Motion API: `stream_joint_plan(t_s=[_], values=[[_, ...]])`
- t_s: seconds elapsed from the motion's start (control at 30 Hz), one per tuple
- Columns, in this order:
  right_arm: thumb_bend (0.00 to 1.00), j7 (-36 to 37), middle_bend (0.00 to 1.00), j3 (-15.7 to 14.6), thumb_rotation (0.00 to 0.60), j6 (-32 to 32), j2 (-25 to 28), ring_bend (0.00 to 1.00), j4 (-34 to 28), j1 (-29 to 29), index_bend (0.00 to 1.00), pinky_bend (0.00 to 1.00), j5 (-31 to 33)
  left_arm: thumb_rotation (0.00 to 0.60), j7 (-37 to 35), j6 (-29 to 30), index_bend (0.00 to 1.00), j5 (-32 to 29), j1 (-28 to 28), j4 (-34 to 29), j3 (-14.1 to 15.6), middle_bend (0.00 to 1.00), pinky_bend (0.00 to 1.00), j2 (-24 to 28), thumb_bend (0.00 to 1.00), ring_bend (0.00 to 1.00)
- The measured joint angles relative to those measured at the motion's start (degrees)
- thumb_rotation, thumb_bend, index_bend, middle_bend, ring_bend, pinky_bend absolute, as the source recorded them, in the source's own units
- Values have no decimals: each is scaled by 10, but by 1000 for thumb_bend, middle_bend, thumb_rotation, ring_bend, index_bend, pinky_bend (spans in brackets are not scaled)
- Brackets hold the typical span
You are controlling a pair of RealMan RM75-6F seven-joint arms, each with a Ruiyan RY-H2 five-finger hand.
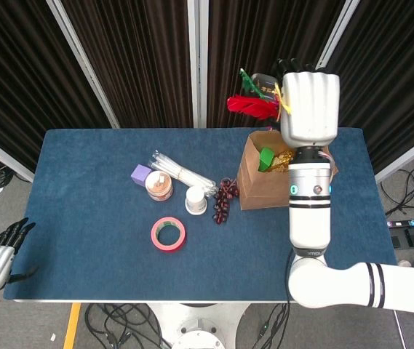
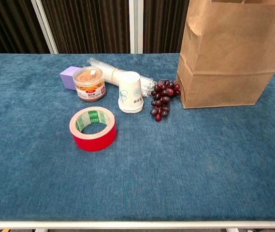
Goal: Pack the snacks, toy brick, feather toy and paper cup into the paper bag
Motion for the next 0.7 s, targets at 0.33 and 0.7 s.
stream_joint_plan(t_s=[0.33,0.7], values=[[443,90,717,-71,600,-53,53,623,61,-66,824,787,-29,600,13,-1,137,2,-2,-8,2,85,167,3,265,24],[437,170,716,-133,600,-124,14,623,175,-74,824,787,-44,600,28,-8,137,-1,-1,-10,4,85,167,0,264,24]])
